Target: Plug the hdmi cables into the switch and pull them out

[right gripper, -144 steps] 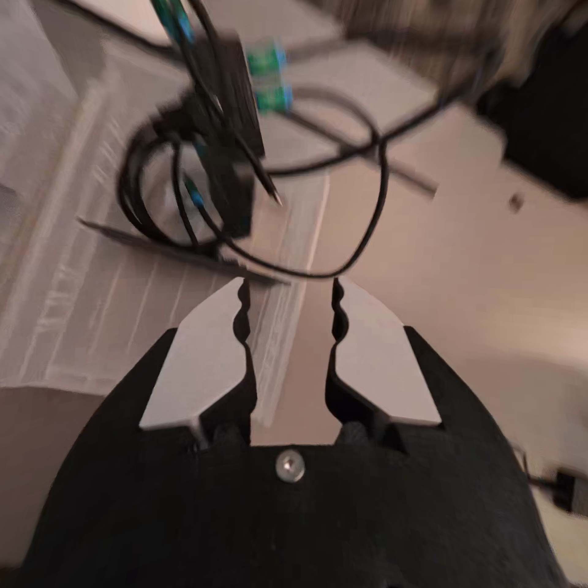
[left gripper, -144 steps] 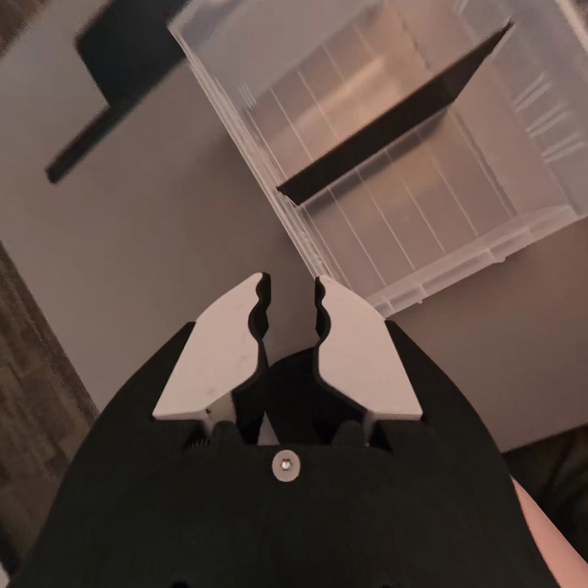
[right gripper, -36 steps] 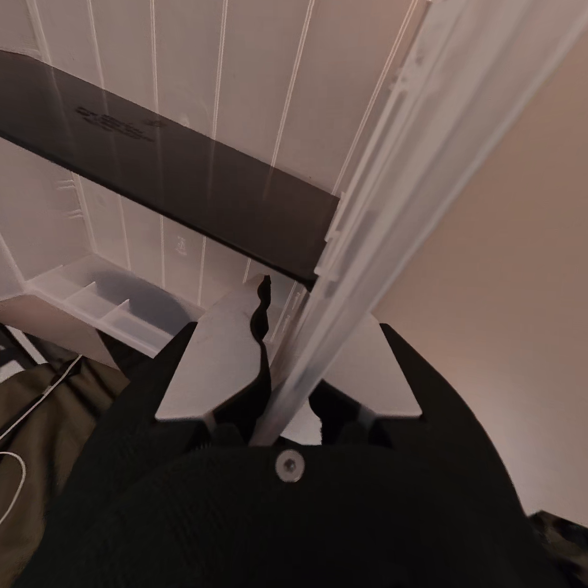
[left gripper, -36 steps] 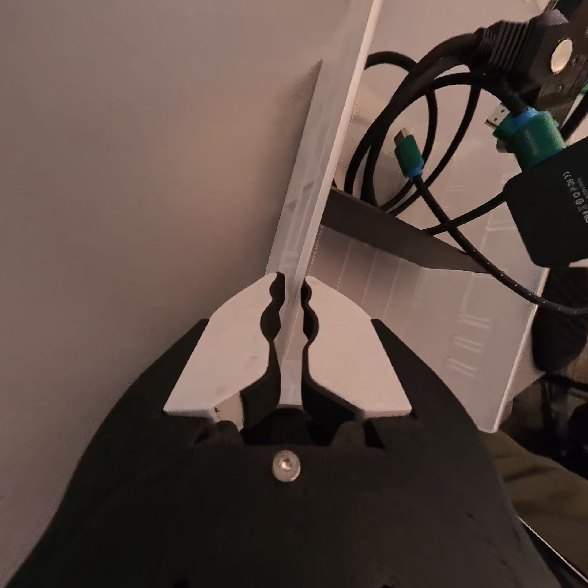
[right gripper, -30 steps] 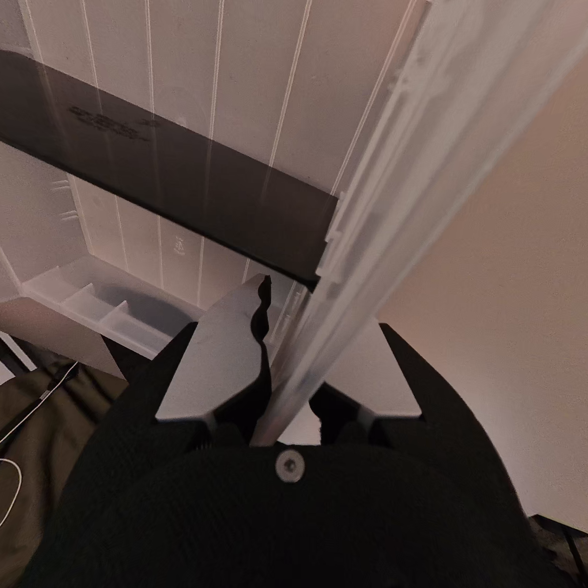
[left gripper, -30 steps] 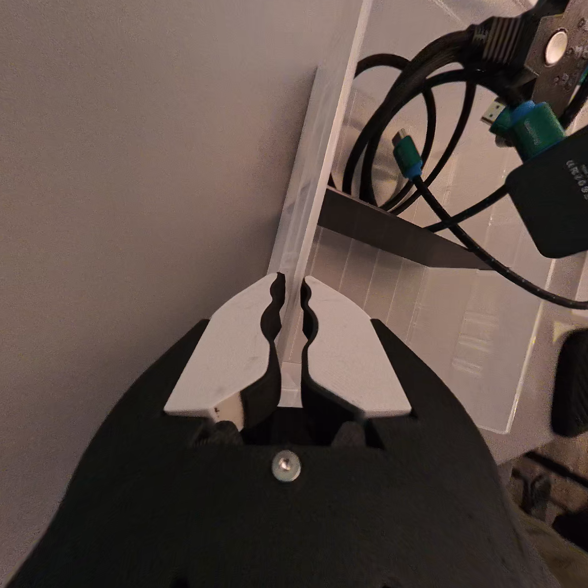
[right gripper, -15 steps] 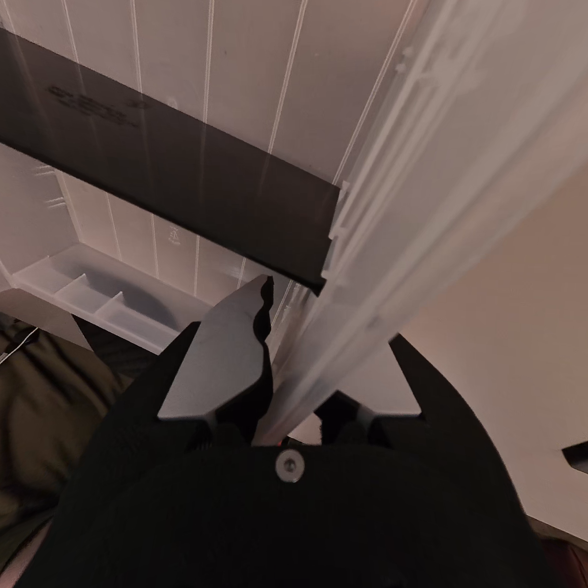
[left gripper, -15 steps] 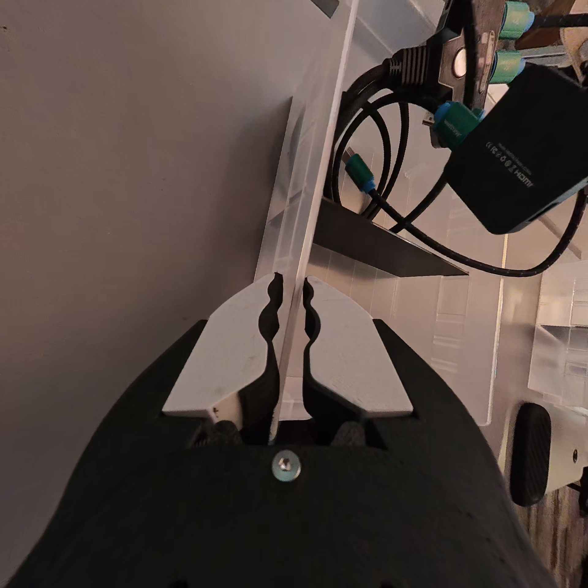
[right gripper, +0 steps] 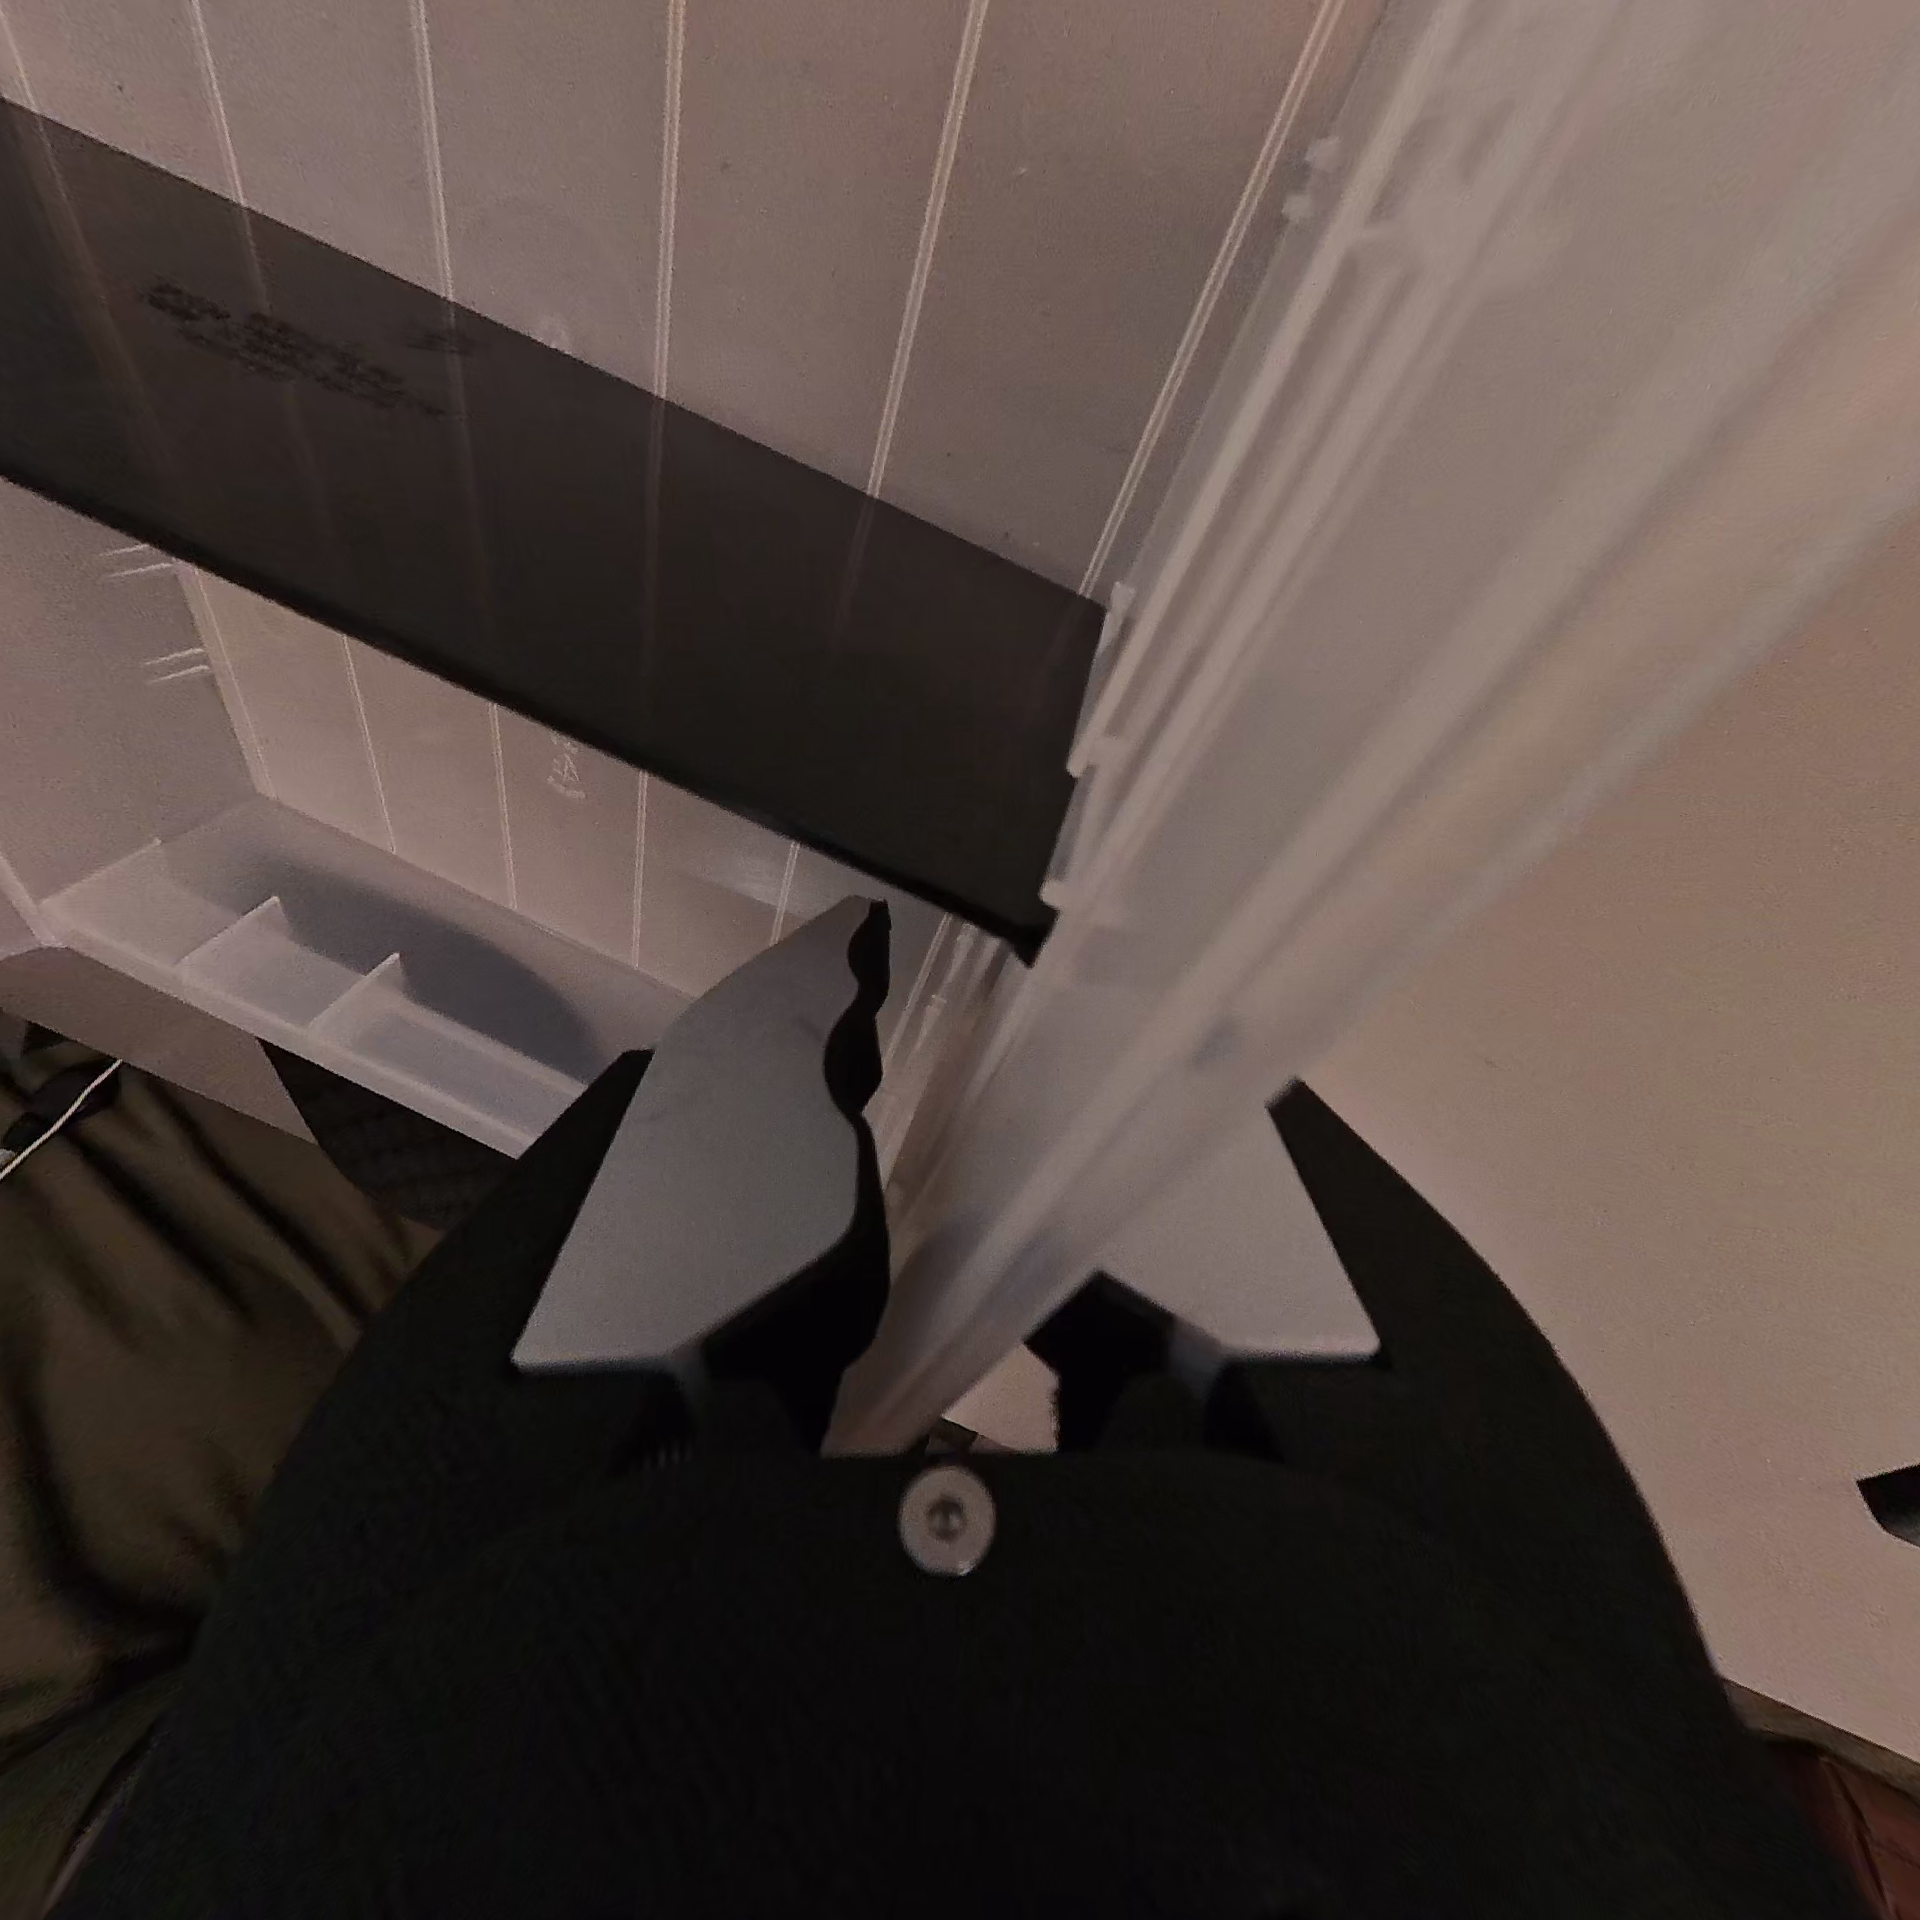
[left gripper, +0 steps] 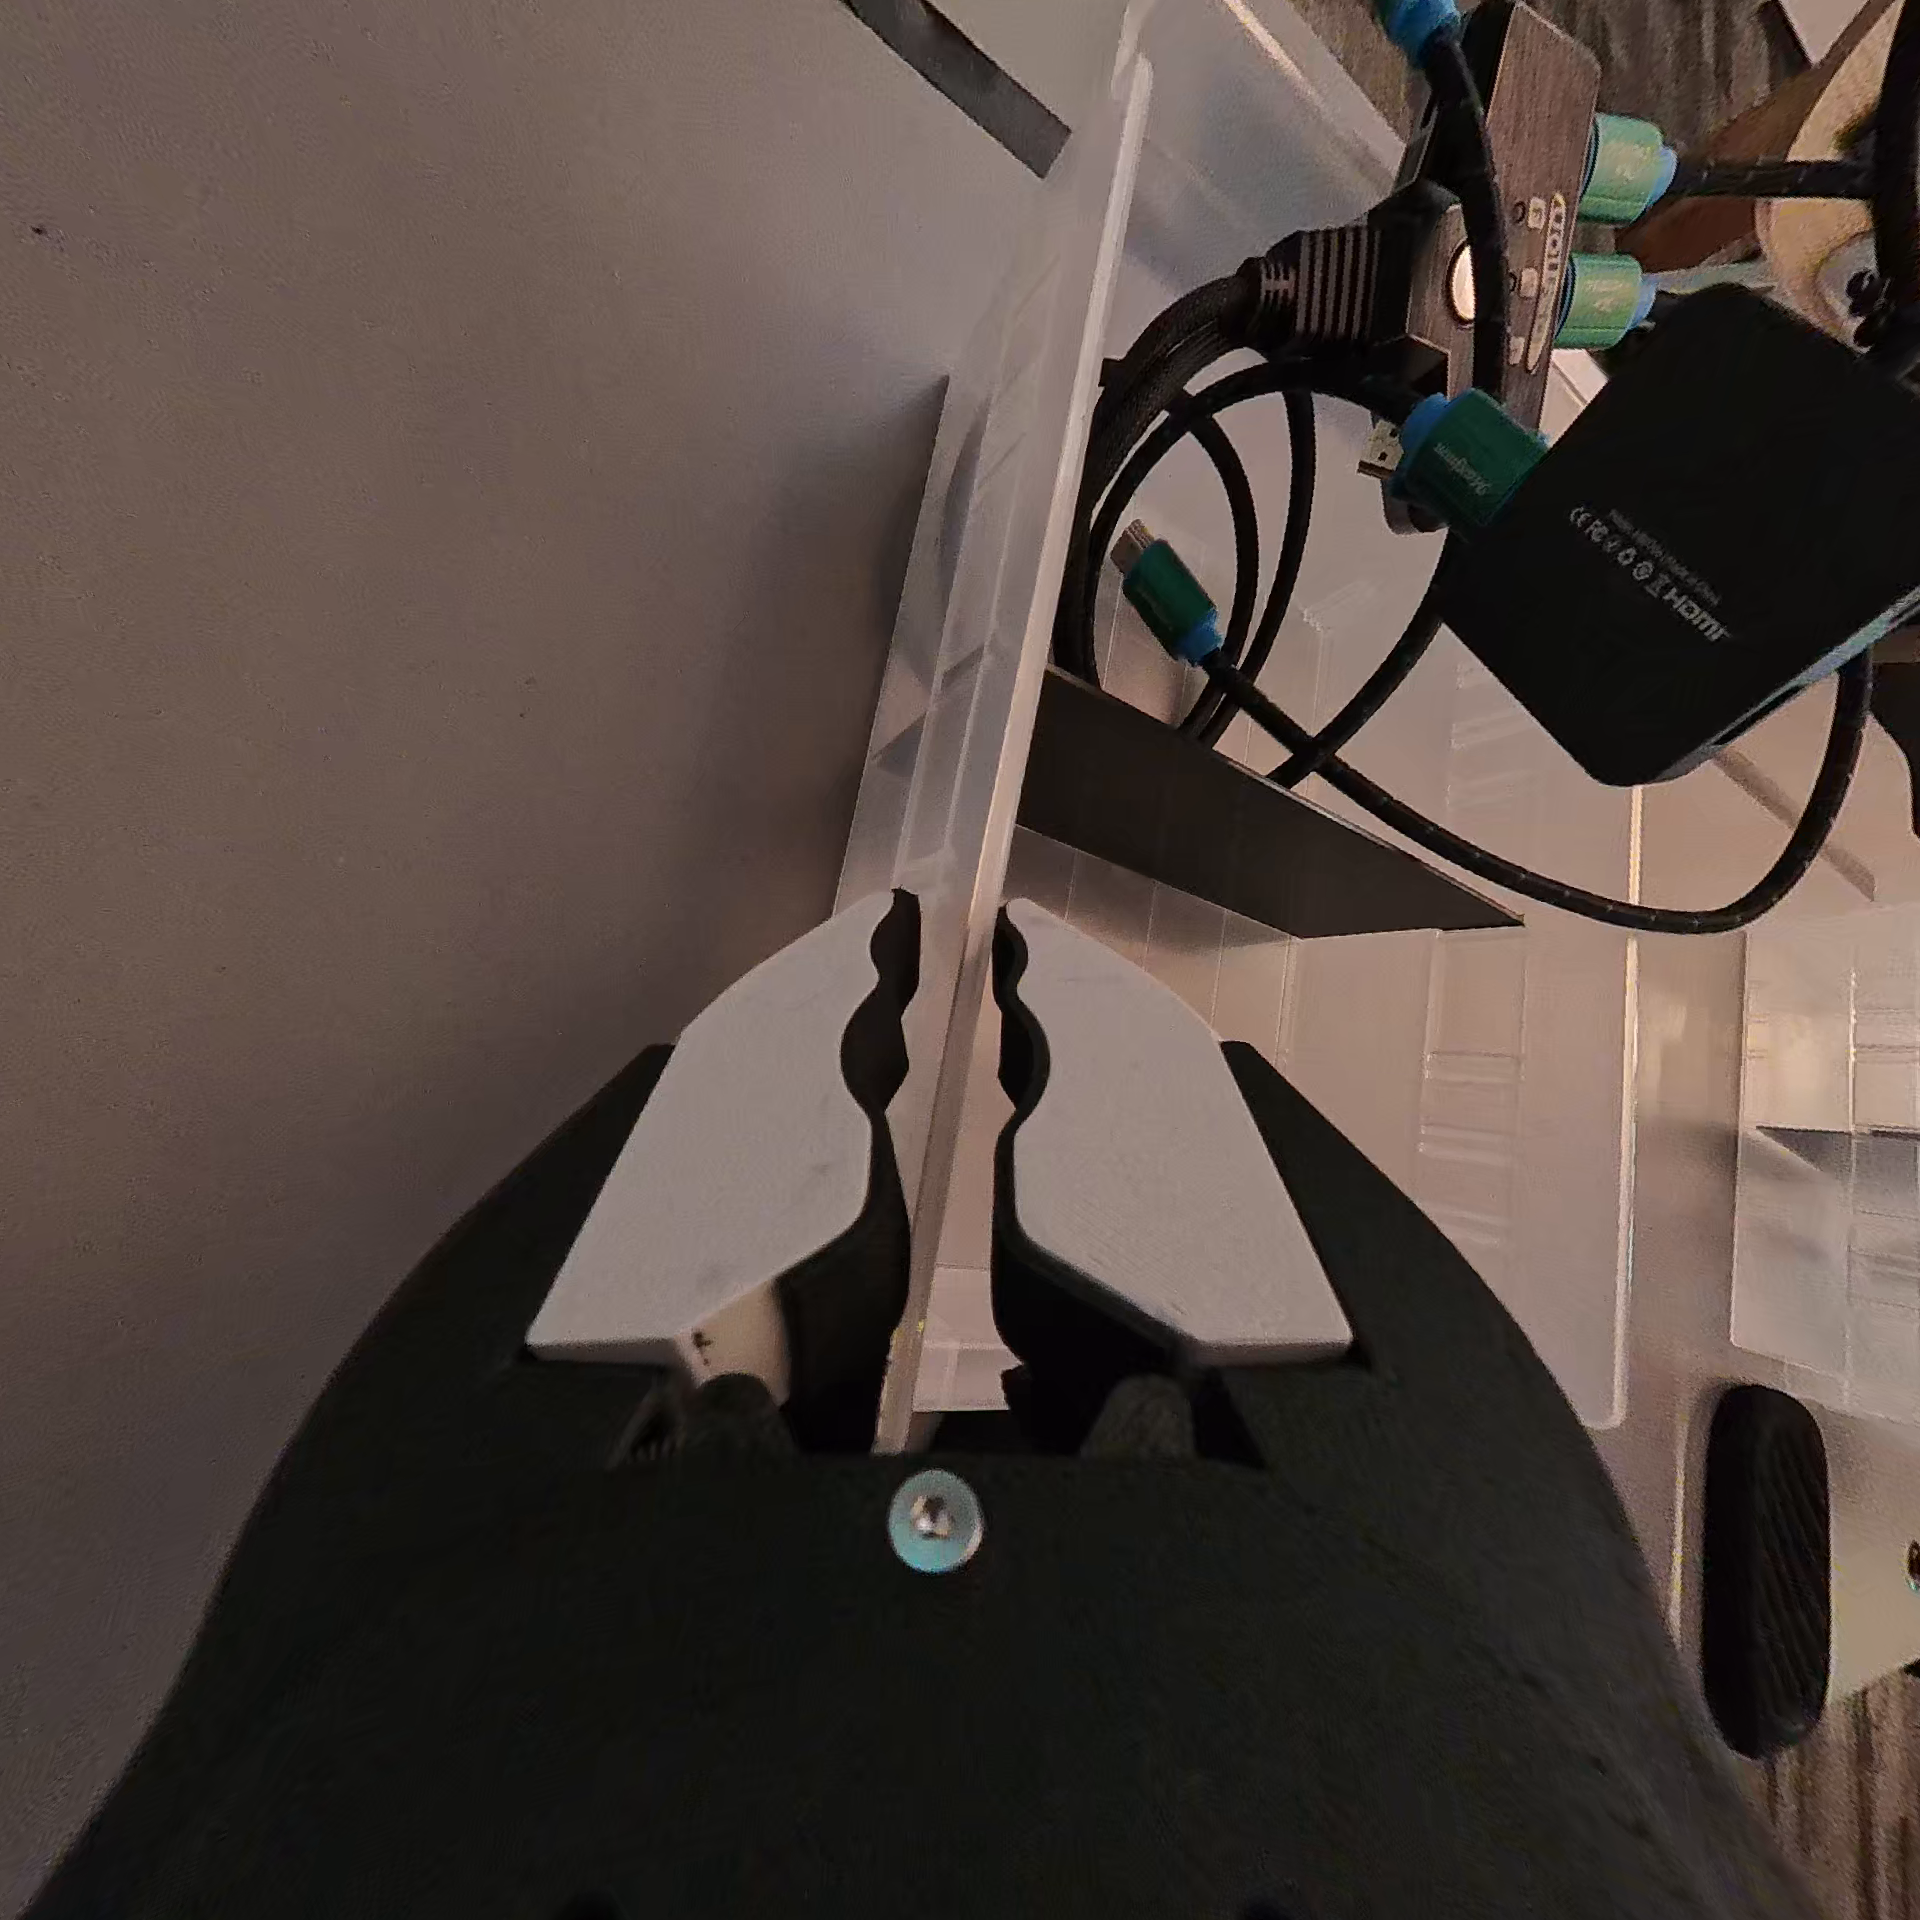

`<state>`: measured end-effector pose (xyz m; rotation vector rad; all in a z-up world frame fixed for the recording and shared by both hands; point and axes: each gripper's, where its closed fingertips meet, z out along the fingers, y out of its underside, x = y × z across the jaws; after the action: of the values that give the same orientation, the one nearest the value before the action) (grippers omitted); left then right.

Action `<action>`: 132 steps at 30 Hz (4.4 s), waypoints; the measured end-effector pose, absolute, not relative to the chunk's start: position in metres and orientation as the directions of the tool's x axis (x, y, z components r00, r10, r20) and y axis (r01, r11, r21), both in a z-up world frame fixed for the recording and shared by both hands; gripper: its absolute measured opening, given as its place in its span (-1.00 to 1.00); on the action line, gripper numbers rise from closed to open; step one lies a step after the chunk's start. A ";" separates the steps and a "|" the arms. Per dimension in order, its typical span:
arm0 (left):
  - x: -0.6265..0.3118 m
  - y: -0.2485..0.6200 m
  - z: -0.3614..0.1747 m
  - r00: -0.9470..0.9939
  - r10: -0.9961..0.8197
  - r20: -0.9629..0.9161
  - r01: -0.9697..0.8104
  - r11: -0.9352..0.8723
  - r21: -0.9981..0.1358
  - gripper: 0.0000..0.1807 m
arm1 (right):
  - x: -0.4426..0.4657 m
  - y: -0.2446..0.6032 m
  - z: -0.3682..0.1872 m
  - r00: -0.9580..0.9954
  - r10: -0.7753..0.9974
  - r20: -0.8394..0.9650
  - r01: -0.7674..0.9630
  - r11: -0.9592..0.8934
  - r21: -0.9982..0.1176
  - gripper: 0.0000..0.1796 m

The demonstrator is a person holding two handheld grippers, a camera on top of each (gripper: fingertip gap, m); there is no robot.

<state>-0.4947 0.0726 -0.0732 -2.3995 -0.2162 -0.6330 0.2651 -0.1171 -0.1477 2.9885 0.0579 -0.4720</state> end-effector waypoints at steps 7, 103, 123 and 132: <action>-0.505 0.081 -0.024 0.862 -0.048 0.504 0.370 -0.621 -0.691 -0.67 | 0.273 -0.110 -0.138 0.967 -0.021 -0.255 -0.015 -1.000 0.026 -0.52; -0.255 -0.112 0.237 0.362 -0.930 -0.072 0.214 0.158 -0.964 -0.86 | -0.186 -0.098 0.123 0.326 0.858 0.397 0.062 0.400 -0.915 -0.49; -0.184 -0.072 0.209 0.277 -0.959 0.067 0.230 -0.001 -0.973 -0.30 | -0.139 -0.070 0.145 0.530 0.741 0.411 0.157 0.391 -0.907 -0.90; -0.199 -0.070 0.198 0.416 -0.907 -0.063 0.069 0.100 -0.993 -0.03 | -0.109 -0.025 0.127 0.530 0.160 0.833 0.719 0.437 -0.541 -0.89</action>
<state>-0.1993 -0.0704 0.1978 -1.2569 0.8697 -0.8758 -0.1093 -0.0251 0.1269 3.3928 3.0535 1.3284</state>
